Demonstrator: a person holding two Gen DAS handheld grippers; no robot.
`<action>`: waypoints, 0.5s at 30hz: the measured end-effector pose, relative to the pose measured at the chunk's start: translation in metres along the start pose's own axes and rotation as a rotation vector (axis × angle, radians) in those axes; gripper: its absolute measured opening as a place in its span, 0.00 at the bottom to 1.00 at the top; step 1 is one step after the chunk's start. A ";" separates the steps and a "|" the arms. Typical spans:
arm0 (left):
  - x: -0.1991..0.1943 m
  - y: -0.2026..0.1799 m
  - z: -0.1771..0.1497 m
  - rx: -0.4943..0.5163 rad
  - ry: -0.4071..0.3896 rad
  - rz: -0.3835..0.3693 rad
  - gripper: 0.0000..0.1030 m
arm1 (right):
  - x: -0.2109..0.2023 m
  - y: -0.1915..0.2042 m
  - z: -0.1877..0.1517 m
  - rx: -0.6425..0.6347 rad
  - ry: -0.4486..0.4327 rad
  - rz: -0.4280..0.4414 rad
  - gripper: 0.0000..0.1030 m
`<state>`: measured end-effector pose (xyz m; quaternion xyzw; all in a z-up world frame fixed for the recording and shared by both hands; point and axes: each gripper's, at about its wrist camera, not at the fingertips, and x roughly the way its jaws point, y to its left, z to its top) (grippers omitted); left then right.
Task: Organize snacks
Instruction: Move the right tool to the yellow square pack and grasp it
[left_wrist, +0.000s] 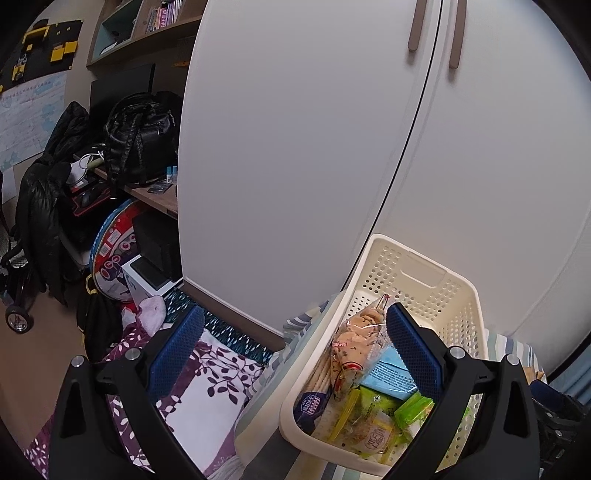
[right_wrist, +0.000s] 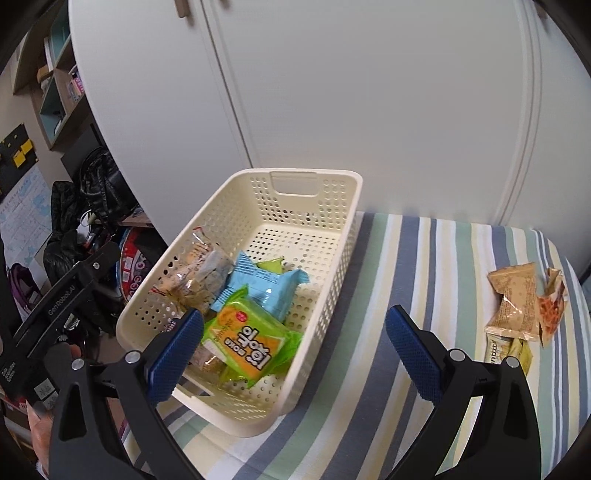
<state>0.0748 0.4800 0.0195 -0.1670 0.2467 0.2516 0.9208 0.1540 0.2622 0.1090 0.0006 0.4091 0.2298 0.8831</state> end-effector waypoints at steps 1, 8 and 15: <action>0.000 -0.001 0.000 0.002 0.000 -0.002 0.97 | -0.001 -0.002 0.000 0.005 0.001 -0.004 0.95; -0.001 -0.008 -0.001 0.012 0.000 -0.017 0.97 | -0.004 -0.021 -0.003 0.041 0.019 -0.016 0.95; -0.004 -0.021 -0.003 0.039 -0.001 -0.038 0.97 | -0.011 -0.037 -0.011 0.054 0.011 -0.046 0.95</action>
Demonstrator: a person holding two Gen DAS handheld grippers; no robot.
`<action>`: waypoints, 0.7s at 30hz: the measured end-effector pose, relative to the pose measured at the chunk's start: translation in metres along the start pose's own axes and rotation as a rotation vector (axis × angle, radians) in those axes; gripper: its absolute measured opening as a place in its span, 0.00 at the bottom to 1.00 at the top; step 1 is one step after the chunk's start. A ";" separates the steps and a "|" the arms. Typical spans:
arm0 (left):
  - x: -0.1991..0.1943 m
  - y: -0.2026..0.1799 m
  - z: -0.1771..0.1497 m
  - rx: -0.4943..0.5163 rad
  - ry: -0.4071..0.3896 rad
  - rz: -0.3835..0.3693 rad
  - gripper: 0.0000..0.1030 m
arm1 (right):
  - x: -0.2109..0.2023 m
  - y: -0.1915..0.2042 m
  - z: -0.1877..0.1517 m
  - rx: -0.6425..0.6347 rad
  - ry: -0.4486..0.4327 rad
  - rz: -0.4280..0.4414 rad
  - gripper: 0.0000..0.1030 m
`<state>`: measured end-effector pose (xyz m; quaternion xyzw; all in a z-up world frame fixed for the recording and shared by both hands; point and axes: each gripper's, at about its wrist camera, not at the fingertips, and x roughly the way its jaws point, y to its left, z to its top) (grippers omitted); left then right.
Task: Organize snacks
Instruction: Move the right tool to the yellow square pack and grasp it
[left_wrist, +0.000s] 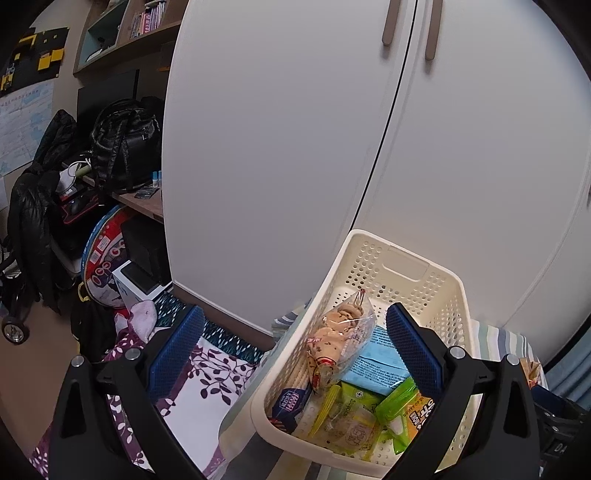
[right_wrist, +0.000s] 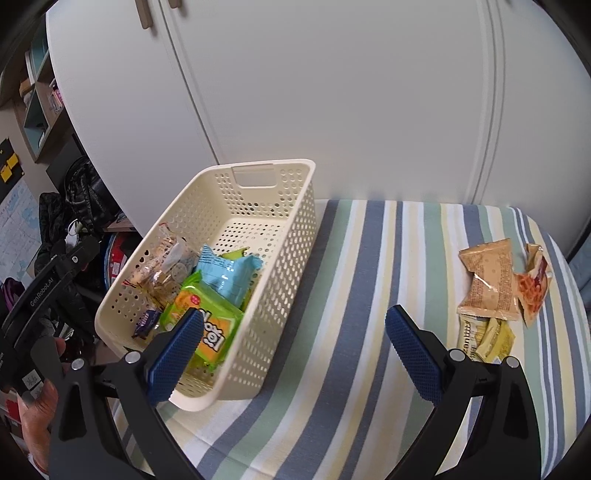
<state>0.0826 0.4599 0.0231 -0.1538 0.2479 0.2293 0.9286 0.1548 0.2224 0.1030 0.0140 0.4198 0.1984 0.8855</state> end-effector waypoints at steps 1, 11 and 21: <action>-0.001 -0.002 0.000 0.003 0.000 -0.006 0.97 | -0.002 -0.004 -0.002 0.004 -0.002 -0.009 0.95; -0.003 -0.032 -0.006 0.067 -0.004 -0.050 0.97 | -0.008 -0.066 -0.026 0.122 0.014 -0.089 0.95; -0.008 -0.060 -0.013 0.126 -0.002 -0.098 0.97 | -0.019 -0.143 -0.050 0.263 0.034 -0.172 0.95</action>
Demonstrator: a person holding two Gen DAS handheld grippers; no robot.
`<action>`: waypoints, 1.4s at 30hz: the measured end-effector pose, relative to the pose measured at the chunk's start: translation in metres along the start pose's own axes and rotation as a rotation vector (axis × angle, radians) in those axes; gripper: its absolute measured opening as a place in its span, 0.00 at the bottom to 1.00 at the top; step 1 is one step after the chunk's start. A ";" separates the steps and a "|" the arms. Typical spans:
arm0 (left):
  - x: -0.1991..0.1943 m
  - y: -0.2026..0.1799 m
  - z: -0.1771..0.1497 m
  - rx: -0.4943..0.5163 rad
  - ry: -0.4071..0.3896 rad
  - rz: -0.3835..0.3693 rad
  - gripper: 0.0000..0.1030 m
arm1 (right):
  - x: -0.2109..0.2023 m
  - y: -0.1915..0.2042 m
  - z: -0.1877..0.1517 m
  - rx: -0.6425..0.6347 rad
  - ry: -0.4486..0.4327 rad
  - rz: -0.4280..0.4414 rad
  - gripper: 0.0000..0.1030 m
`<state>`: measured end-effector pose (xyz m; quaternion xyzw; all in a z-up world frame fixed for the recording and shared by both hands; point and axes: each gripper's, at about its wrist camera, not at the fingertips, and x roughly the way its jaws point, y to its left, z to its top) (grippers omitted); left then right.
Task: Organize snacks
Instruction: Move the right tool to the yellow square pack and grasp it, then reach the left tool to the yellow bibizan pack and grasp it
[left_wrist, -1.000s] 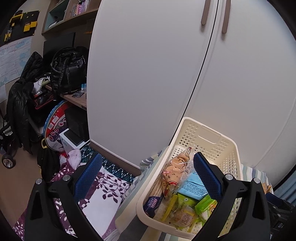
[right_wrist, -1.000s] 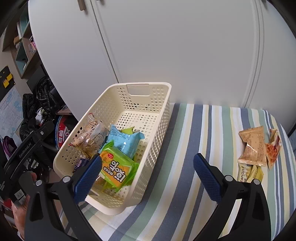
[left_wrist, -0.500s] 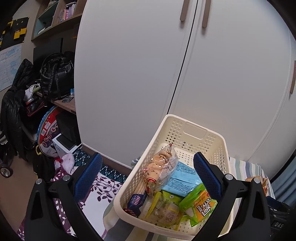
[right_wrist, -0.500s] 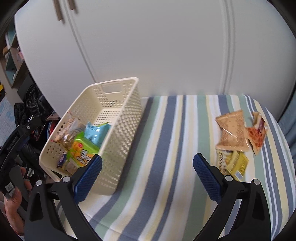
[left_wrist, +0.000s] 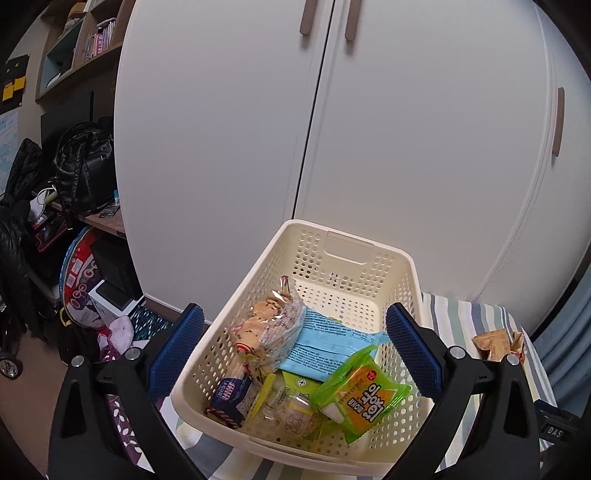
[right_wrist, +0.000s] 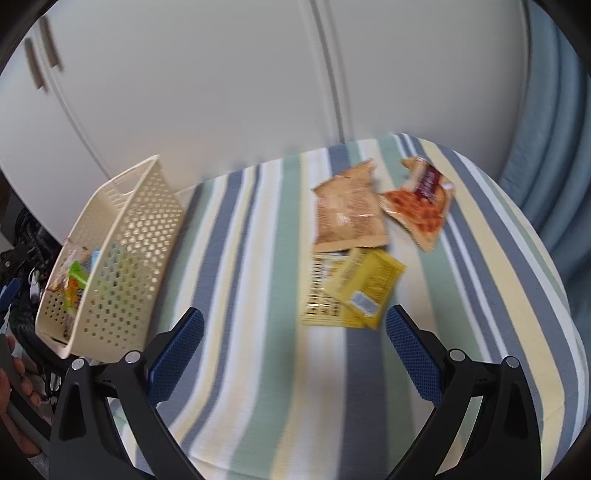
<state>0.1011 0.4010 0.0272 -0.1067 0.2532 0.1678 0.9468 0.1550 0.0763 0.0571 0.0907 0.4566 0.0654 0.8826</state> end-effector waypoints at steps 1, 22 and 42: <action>-0.001 -0.003 0.000 0.007 -0.001 -0.004 0.97 | 0.001 -0.007 0.001 0.013 0.004 -0.007 0.95; -0.020 -0.070 -0.013 0.178 -0.007 -0.134 0.97 | 0.060 -0.075 0.020 0.308 0.180 0.111 0.86; -0.020 -0.081 -0.017 0.205 -0.002 -0.147 0.97 | 0.080 -0.069 0.028 0.198 0.184 -0.012 0.46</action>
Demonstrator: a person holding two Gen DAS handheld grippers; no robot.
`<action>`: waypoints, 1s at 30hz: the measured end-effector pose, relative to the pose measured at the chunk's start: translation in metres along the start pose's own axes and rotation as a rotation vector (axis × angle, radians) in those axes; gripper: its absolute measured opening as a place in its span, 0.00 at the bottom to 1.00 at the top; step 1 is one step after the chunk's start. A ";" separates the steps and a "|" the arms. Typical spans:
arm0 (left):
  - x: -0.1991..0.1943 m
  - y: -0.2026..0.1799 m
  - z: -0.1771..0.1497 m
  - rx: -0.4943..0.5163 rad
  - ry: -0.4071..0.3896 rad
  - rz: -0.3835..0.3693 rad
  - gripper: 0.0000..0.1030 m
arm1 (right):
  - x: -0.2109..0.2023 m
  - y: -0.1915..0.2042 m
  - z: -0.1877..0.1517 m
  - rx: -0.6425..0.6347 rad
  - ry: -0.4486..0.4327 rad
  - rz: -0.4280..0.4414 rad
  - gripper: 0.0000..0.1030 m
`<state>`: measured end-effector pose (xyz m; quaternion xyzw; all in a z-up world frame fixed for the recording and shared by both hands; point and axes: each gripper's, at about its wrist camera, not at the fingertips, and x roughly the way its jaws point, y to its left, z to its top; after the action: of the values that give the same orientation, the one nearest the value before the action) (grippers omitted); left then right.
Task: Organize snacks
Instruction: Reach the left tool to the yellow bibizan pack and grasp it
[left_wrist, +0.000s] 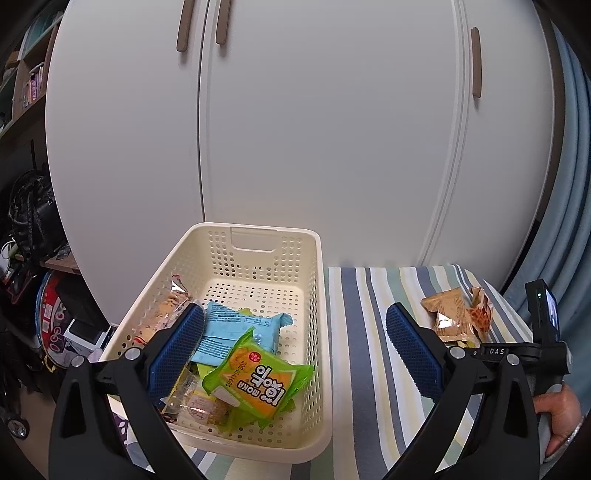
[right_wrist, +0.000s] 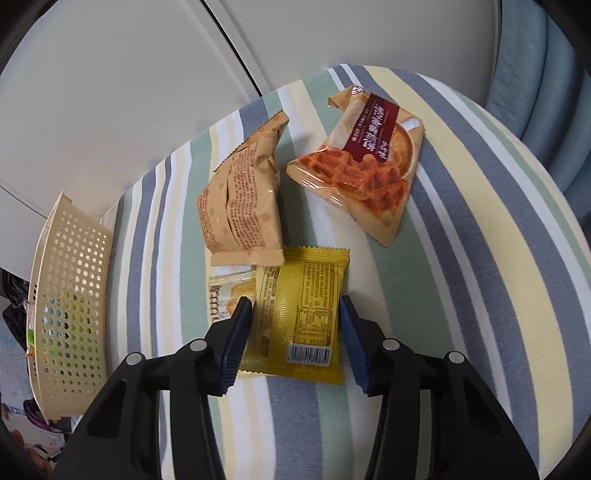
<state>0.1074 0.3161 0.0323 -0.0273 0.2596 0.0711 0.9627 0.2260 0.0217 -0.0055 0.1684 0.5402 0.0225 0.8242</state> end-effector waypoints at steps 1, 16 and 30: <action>0.000 -0.001 0.000 0.003 0.000 -0.001 0.97 | -0.004 -0.004 -0.003 -0.008 -0.002 -0.004 0.46; 0.013 -0.073 -0.017 0.194 0.033 -0.037 0.97 | -0.053 -0.046 -0.031 -0.105 -0.091 -0.016 0.46; 0.085 -0.157 -0.048 0.259 0.327 -0.234 0.97 | -0.062 -0.062 -0.039 -0.104 -0.171 0.018 0.46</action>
<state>0.1798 0.1670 -0.0494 0.0552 0.4140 -0.0801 0.9051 0.1564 -0.0402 0.0172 0.1317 0.4646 0.0436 0.8746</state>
